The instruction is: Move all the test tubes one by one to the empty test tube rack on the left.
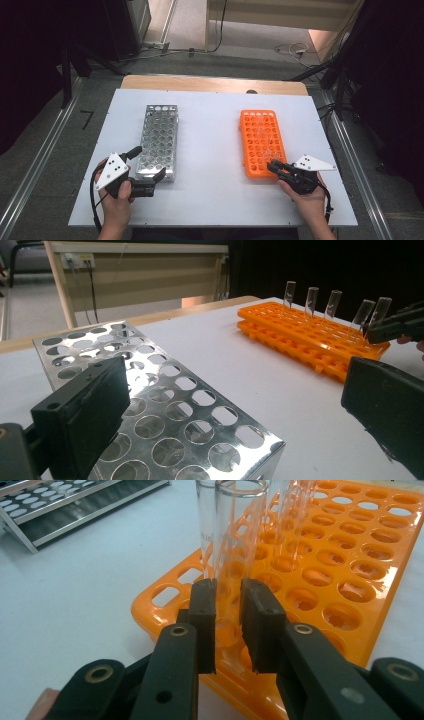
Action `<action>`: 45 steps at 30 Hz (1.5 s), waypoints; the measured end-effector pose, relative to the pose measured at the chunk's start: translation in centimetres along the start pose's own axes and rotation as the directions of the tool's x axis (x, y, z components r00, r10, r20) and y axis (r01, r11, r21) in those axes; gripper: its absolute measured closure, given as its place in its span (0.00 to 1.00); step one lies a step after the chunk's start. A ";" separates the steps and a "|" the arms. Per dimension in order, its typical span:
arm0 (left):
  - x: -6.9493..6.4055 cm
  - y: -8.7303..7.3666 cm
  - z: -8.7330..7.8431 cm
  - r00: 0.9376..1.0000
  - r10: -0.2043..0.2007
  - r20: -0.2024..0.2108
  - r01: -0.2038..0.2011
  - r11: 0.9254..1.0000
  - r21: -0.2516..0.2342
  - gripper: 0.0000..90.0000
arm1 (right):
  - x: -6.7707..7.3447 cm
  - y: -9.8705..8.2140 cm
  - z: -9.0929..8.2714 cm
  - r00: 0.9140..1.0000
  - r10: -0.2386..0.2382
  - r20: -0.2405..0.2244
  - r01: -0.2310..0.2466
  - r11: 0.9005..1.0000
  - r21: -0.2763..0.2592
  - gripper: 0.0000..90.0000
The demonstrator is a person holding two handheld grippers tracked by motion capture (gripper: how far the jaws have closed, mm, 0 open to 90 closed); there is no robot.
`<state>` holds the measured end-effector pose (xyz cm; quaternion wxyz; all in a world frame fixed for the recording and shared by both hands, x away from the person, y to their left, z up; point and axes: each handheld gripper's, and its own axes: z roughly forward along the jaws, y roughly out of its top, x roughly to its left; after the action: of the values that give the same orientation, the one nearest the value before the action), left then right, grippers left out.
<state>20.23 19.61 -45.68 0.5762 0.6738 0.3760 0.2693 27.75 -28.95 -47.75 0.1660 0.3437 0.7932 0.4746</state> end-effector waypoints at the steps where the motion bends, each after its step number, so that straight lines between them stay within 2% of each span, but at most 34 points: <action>1: 0.0 0.0 0.0 1.000 0.004 0.000 -0.004 1.000 0.001 0.00 | 0.1 0.1 -0.1 1.000 0.004 0.005 -0.004 1.000 0.000 0.82; 6: -0.3 0.1 0.0 1.000 0.005 0.004 -0.005 1.000 -0.001 0.00 | 0.4 1.2 -1.2 1.000 0.013 0.015 -0.012 0.999 -0.039 0.82; 14: -0.9 0.4 0.3 1.000 0.003 0.027 -0.003 1.000 0.002 0.00 | 0.8 2.7 -3.4 1.000 0.025 0.015 -0.024 0.998 -0.064 0.82; 18: -1.2 0.5 0.4 0.999 0.000 0.037 0.000 1.000 0.002 0.00 | 1.3 3.2 -3.9 1.000 0.028 0.006 -0.027 0.998 -0.064 0.82; 23: -2.1 0.9 0.9 0.998 0.014 0.058 -0.016 1.000 0.018 0.00 | 2.6 3.6 -3.4 1.000 0.009 -0.020 -0.010 0.999 -0.043 0.82; 27: -2.8 1.1 1.3 0.997 0.022 0.071 -0.024 0.999 0.026 0.00 | 3.8 3.9 -2.6 0.998 -0.008 -0.056 0.007 1.000 -0.029 0.82; 29: -3.5 1.2 1.7 0.995 0.035 0.090 -0.038 0.999 0.034 0.00 | 4.4 4.0 -2.2 0.997 -0.012 -0.074 0.011 1.000 -0.020 0.82; 36: -4.7 1.4 2.5 0.991 0.022 0.135 -0.028 0.999 0.040 0.00 | 6.3 4.1 -0.6 0.991 -0.043 -0.124 0.045 0.999 0.008 0.82; 37: -5.1 1.6 2.8 0.987 0.013 0.157 -0.021 0.999 0.046 0.01 | 6.5 4.1 -0.4 0.990 -0.047 -0.131 0.049 0.999 0.011 0.82; 41: -5.9 1.8 3.2 0.985 0.013 0.173 -0.022 0.998 0.053 0.03 | 7.6 4.0 0.5 0.985 -0.064 -0.158 0.069 0.997 0.024 0.82; 43: -6.6 1.9 3.6 0.980 0.000 0.201 -0.012 0.998 0.055 0.04 | 8.1 4.0 0.9 0.982 -0.070 -0.176 0.077 0.997 0.031 0.82; 45: -7.1 2.0 3.9 0.978 -0.004 0.211 -0.008 0.998 0.060 0.04 | 8.7 4.0 1.3 0.979 -0.079 -0.186 0.088 0.995 0.039 0.82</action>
<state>19.66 11.47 -43.92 0.5920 0.7160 0.3201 0.1855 23.89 -20.73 -44.44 0.1036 0.2684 0.8298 0.4782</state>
